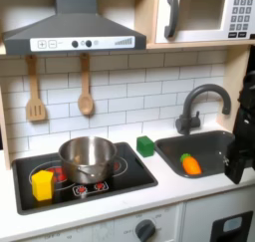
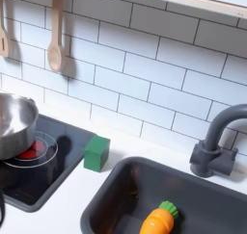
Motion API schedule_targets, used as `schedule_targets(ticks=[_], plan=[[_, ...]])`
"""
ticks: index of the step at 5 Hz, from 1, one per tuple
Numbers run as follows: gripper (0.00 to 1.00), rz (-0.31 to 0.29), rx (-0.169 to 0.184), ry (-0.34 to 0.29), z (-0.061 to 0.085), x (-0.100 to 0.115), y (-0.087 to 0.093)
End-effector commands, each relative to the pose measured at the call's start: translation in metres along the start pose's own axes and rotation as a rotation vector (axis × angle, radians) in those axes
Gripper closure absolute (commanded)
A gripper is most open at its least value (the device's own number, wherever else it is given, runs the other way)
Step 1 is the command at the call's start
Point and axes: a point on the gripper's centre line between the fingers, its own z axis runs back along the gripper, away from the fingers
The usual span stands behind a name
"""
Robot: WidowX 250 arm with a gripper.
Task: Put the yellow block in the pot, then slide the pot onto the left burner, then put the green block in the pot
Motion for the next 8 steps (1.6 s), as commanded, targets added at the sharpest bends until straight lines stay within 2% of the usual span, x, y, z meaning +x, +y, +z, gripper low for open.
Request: schedule_targets(ticks=[1,2,3,4,8], plan=[[0.00,0.000,0.000,-0.002,0.000,0.000,0.000],[0.00,0.008,-0.008,-0.019,0.000,0.007,-0.001],[0.00,0.033,-0.027,-0.026,-0.002,0.009,0.005],[0.00,0.081,-0.039,-0.028,-0.004,0.022,0.015],[0.00,0.218,-0.030,-0.028,-0.018,0.092,0.061]])
